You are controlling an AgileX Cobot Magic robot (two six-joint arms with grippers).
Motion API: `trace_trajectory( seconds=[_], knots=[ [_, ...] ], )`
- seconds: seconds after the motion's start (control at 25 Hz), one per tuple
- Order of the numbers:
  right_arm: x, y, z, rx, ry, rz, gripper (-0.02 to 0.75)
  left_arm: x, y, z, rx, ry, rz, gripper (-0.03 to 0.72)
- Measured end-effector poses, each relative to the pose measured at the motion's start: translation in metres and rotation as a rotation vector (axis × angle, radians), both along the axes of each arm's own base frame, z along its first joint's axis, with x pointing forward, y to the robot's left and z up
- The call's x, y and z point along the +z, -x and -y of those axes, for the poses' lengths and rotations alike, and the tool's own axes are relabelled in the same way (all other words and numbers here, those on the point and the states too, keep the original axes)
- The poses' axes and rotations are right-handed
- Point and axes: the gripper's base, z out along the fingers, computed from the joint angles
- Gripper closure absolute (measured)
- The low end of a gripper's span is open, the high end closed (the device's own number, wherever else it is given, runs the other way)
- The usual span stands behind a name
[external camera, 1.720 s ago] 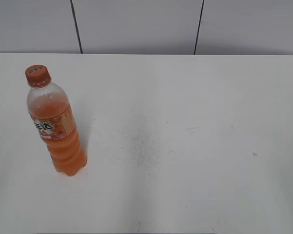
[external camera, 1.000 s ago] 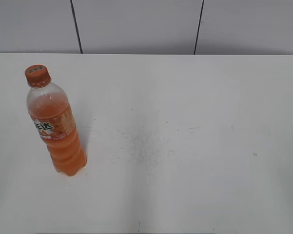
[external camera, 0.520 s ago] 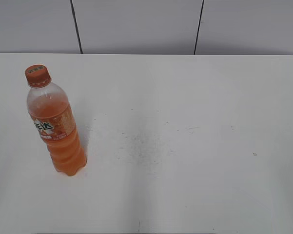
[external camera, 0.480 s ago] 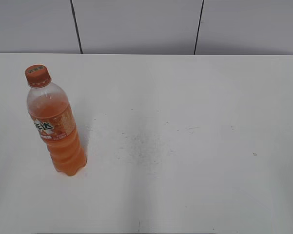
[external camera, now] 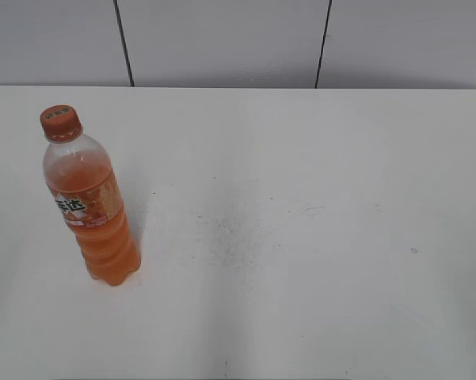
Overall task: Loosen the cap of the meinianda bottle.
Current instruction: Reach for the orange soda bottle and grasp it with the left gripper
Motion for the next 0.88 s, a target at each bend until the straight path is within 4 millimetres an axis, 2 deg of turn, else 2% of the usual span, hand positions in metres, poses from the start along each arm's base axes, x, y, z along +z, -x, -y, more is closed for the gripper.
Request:
trace_trajectory(
  seconds=[0.16,0.4,0.52,0.88],
  knots=[
    [0.0,0.0,0.0,0.0,0.0,0.0,0.156,0.002,-0.019,0.002,-0.01,0.0,0.167,0.147],
    [0.0,0.0,0.0,0.0,0.0,0.0,0.156,-0.025,-0.057,0.006,-0.032,0.03,0.258,0.147],
    [0.0,0.0,0.0,0.0,0.0,0.0,0.156,-0.027,-0.067,0.007,-0.034,0.037,0.292,0.147],
    [0.0,0.0,0.0,0.0,0.0,0.0,0.156,-0.036,-0.104,0.009,-0.03,0.071,0.146,0.204]
  ],
)
